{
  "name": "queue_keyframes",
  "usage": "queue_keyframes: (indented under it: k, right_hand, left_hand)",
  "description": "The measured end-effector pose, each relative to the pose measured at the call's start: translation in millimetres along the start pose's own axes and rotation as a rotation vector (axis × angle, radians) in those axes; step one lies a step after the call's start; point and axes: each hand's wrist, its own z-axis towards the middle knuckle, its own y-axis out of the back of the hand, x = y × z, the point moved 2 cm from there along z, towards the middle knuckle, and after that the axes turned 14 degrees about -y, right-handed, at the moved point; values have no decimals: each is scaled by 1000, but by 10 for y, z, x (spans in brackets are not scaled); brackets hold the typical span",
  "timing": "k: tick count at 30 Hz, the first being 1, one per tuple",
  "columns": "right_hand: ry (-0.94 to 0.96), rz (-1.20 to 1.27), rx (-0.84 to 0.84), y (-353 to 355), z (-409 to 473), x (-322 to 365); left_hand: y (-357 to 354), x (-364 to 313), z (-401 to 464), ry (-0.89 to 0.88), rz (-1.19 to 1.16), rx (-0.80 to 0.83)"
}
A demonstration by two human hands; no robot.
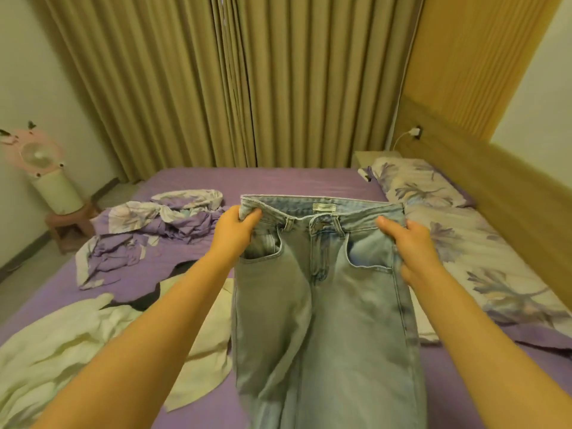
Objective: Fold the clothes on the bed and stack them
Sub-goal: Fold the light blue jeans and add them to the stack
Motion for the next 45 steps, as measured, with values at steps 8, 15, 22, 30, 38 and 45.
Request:
queue_keyframes:
  k: [8,15,22,30,38,45]
  right_hand:
    - [220,99,-29,-188,-391,1209]
    - [300,190,-21,-322,-787,1867]
    - [603,-88,-231,-163,-1122,2311]
    - [613,-241,-230,-394,-1141,2153]
    - [420,-180,8,-951,-931,1097]
    - [393,-140,92,-1050,-909,616]
  left_hand:
    - [415,-990,502,-62,-273,-95]
    - [612,-1816,652,-86,-479,-142]
    - [1013,-2115,838,-338,-300,-87]
    - [780,-2065,774,-272,-155,-50]
    - [29,-1620,208,-195,-382,-11]
    - [-104,-1282,1,-188,-427,16]
